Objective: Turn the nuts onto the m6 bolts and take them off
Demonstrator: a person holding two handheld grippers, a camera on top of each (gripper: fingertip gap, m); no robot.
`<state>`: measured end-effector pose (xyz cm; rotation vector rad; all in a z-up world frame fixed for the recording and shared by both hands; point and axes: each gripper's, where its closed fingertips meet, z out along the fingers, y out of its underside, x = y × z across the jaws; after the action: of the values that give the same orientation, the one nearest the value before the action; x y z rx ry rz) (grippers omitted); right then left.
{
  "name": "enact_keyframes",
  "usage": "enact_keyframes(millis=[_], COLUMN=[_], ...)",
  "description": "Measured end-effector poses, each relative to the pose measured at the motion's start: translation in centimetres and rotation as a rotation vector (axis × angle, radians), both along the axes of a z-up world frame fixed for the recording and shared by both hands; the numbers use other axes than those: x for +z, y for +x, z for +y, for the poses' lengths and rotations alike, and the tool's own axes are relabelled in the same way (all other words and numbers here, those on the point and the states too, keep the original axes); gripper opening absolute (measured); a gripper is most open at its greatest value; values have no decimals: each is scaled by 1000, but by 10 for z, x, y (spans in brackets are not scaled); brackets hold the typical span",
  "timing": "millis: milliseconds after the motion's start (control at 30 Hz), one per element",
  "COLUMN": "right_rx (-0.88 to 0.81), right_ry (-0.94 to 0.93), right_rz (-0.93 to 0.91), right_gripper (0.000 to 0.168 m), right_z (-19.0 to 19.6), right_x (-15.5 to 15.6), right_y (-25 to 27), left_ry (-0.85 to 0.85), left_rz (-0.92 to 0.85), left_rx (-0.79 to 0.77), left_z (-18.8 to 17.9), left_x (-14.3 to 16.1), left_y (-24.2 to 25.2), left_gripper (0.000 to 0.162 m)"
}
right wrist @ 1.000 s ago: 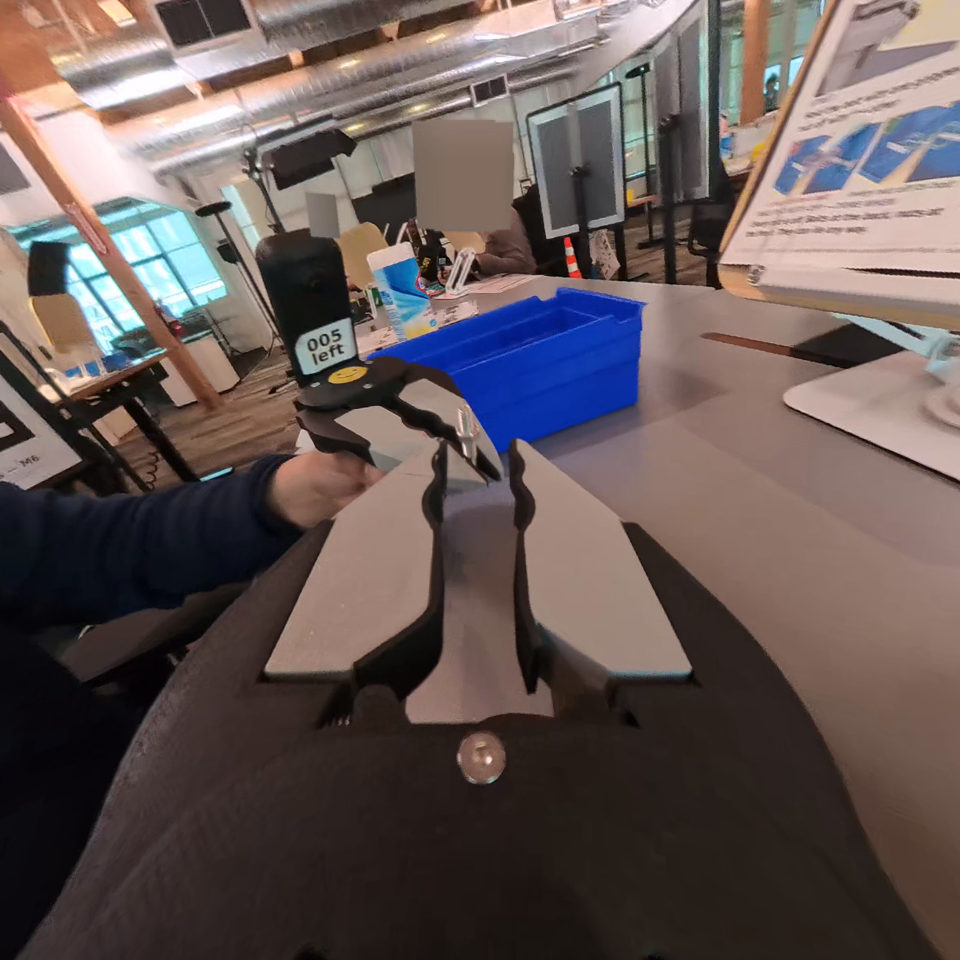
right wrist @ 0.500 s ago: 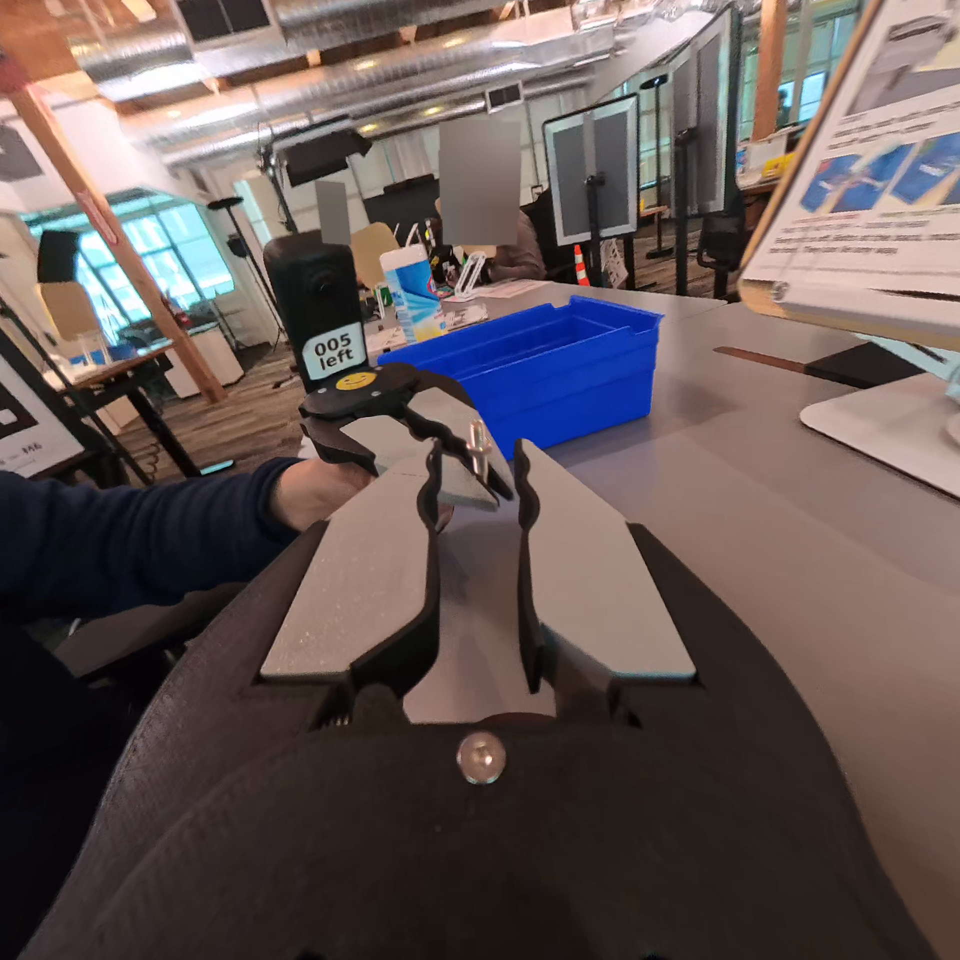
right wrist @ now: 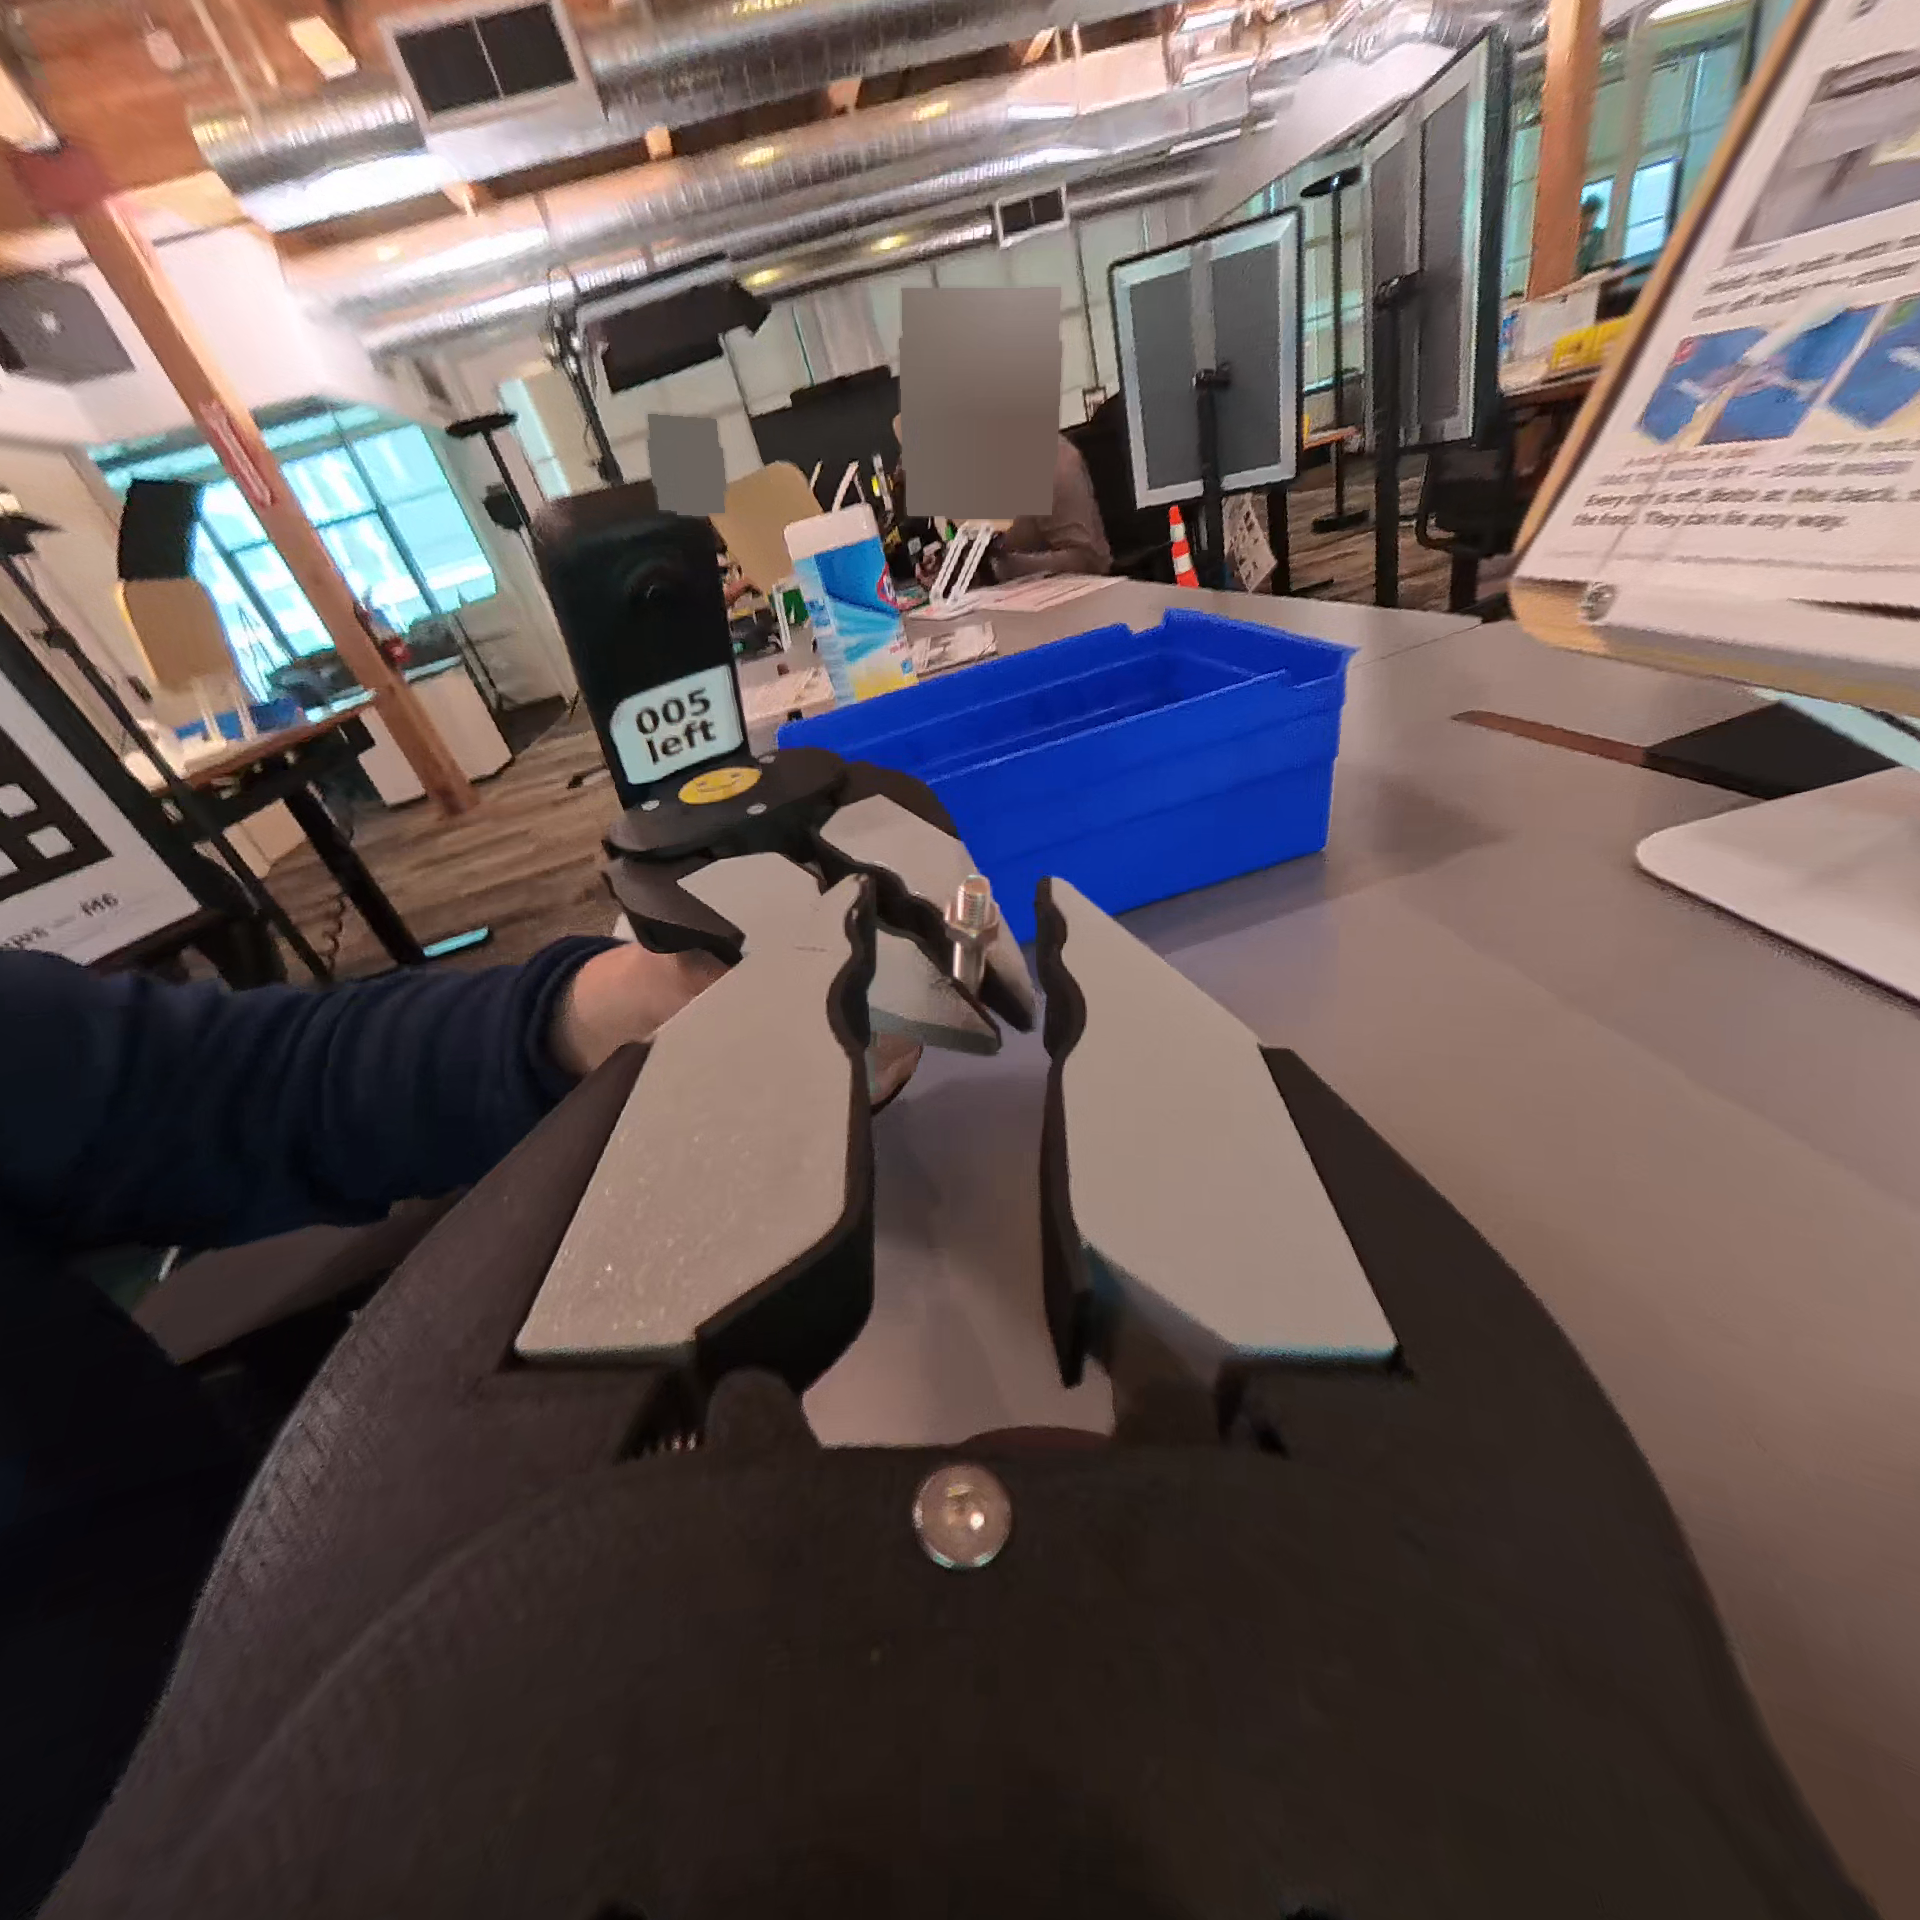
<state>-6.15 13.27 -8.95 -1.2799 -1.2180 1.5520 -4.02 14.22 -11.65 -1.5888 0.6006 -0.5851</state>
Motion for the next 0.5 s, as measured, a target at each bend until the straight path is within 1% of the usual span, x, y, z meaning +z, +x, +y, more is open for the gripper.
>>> enact_keyframes(millis=[100, 133, 167, 200, 267, 400, 500], right_rx=[-26, -30, -27, -36, -22, 20, 4], right_ry=[3, -21, -56, -92, -134, -97, -56], right_rz=[-34, -31, -22, -5, 33, 71, 45], right_gripper=[19, 28, 28, 20, 23, 26, 29], right_z=[3, 8, 13, 20, 25, 8, 0], right_x=[-7, -7, -7, -5, 1, 11, 8], right_y=[-4, -2, 2, 6, 13, 8, -3], left_ry=[33, 38, 41, 45, 51, 41, 45], left_rz=[-8, -20, -37, -54, -51, -60, -19], left_rx=[2, 9, 13, 21, 45, 27, 3], left_z=[-2, -2, -2, -2, 0, 0, -2], left_x=[6, 9, 12, 15, 16, 13, 7], left_y=[3, 0, -4, -9, -16, -11, 2], left_gripper=[3, 3, 3, 3, 3, 3, 2])
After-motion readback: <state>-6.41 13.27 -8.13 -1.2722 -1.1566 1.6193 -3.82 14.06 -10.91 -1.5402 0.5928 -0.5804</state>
